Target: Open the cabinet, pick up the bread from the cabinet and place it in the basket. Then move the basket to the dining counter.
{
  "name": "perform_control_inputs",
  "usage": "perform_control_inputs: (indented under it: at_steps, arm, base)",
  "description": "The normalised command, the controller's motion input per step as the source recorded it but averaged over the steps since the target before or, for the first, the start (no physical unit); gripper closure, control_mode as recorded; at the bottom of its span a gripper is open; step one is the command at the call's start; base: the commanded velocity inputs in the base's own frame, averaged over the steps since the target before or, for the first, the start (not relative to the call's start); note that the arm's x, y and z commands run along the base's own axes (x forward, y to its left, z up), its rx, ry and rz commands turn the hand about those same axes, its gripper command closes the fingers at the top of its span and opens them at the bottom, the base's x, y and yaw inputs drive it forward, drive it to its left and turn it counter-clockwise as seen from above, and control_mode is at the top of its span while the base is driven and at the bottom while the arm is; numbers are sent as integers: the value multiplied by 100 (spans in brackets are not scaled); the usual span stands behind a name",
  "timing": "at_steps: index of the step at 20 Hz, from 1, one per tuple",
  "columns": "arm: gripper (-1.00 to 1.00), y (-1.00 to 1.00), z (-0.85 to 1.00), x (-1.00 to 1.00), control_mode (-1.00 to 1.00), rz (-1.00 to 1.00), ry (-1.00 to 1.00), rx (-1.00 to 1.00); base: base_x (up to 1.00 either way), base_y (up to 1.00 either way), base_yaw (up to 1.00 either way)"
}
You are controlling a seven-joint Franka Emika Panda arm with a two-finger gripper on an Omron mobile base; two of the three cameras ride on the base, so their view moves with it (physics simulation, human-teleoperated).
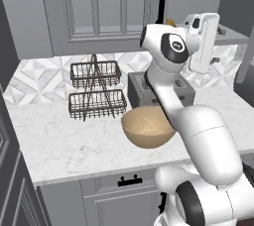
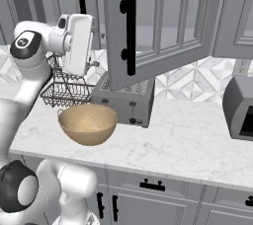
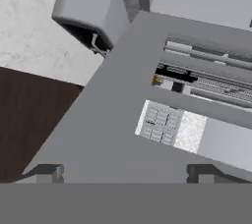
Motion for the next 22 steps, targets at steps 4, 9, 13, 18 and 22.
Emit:
perform_control_inputs:
  at_steps: [4, 9, 13, 18, 22]
  arm:
    - [-100, -100, 0, -6, -100, -24, 55, 0]
    - [-100, -100, 2, -44, -100, -28, 30, 5]
    - [-100, -100, 4, -70, -100, -17, 12, 13]
    - [-100, -100, 0, -44, -100, -4, 5, 12]
    - [-100, -96, 0, -1, -100, 10, 0, 14]
  base:
    - [0, 0, 0]
    - [0, 0, 0]
    - [0, 0, 0]
    - [0, 0, 0]
    - [0, 0, 0]
